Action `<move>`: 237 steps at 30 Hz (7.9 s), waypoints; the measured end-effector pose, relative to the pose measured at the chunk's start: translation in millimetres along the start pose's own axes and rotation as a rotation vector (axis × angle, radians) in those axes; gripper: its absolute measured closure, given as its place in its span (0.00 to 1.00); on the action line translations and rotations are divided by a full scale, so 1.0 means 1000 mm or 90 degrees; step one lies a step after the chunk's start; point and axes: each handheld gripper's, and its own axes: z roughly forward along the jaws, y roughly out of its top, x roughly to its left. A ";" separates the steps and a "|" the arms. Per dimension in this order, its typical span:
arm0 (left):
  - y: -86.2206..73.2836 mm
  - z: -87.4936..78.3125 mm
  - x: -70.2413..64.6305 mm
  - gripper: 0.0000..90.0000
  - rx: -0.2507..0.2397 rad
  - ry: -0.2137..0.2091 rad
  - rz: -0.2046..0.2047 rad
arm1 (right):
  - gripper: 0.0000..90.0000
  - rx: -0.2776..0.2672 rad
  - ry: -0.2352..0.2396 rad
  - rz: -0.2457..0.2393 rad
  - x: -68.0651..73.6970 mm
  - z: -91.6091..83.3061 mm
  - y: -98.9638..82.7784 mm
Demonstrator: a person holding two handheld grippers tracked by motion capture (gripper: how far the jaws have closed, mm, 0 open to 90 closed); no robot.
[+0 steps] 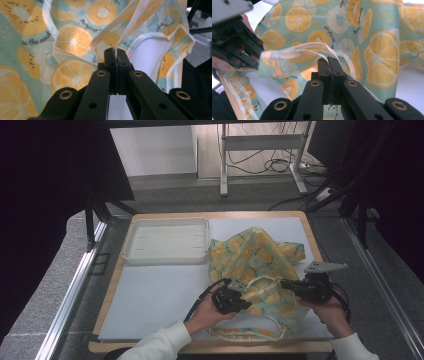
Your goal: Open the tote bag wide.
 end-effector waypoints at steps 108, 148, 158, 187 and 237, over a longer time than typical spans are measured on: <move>0.125 -0.129 0.124 1.00 -0.111 0.181 -0.091 | 0.99 0.005 -0.084 -0.087 -0.050 0.029 0.177; 0.136 -0.039 0.204 1.00 -0.011 0.218 -0.160 | 0.99 0.130 -0.148 0.019 -0.143 0.139 0.145; 0.119 -0.021 0.205 1.00 0.022 0.211 -0.170 | 0.99 0.163 -0.132 0.029 -0.145 0.153 0.123; 0.099 -0.054 0.187 0.57 -0.074 0.191 -0.159 | 0.65 0.063 -0.156 0.068 -0.143 0.109 0.113; 0.075 -0.040 0.139 0.99 -0.022 0.189 -0.111 | 0.96 0.124 -0.193 -0.040 -0.053 0.056 0.088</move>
